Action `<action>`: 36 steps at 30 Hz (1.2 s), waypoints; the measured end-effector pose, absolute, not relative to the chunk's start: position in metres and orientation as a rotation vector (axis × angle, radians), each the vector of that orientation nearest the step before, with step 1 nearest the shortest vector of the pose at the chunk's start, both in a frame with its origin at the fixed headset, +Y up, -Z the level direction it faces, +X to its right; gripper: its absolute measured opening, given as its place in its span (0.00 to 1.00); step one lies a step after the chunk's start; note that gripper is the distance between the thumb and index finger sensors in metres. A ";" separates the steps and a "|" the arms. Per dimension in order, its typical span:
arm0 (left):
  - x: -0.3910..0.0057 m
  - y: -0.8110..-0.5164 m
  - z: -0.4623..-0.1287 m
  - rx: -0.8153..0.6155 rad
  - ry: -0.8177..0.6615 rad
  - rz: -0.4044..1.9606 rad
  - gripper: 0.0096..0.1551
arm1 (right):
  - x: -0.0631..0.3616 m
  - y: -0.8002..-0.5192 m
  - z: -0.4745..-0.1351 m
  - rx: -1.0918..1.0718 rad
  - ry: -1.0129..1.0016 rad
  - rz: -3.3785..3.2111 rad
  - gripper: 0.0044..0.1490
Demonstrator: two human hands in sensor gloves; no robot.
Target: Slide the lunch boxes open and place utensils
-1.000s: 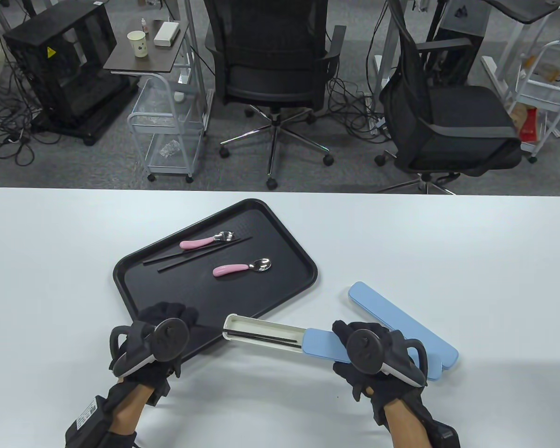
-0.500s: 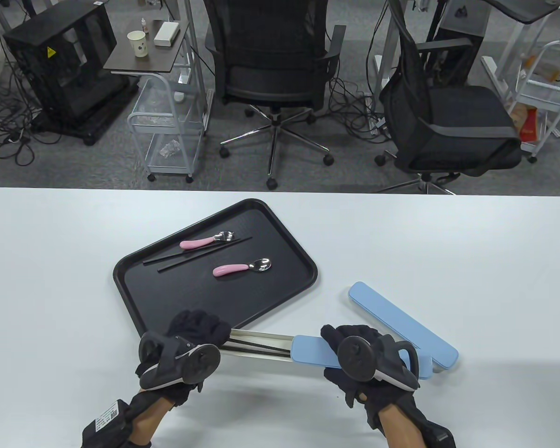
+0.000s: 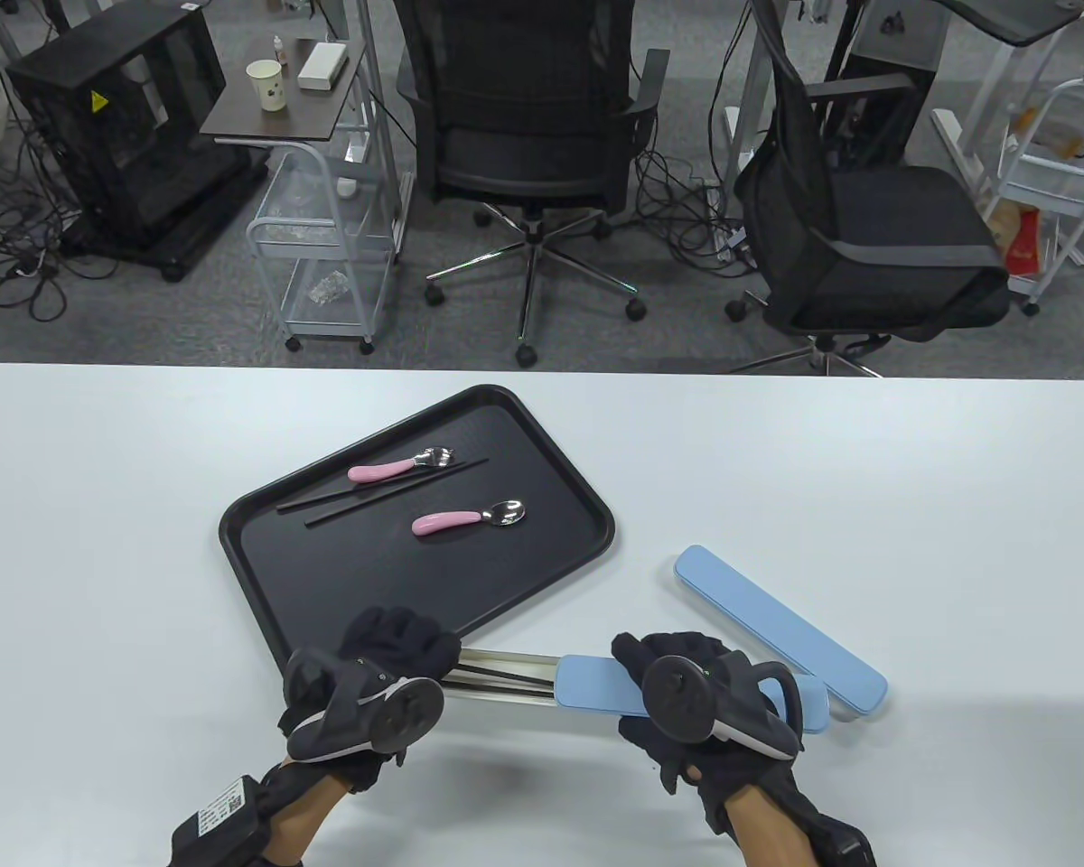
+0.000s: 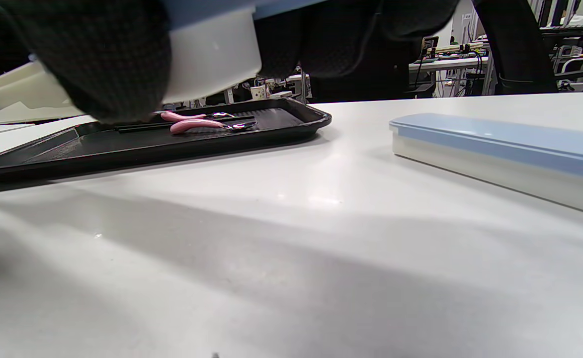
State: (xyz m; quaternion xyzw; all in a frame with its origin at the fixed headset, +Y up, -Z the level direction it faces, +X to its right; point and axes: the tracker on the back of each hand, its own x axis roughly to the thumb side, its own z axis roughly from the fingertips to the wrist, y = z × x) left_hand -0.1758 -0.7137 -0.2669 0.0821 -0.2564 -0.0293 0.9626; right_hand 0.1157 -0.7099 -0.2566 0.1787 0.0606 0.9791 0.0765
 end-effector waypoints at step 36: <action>-0.230 -0.692 -0.416 -0.150 0.090 0.463 0.36 | 0.136 -0.691 -0.251 0.460 0.029 2.897 0.51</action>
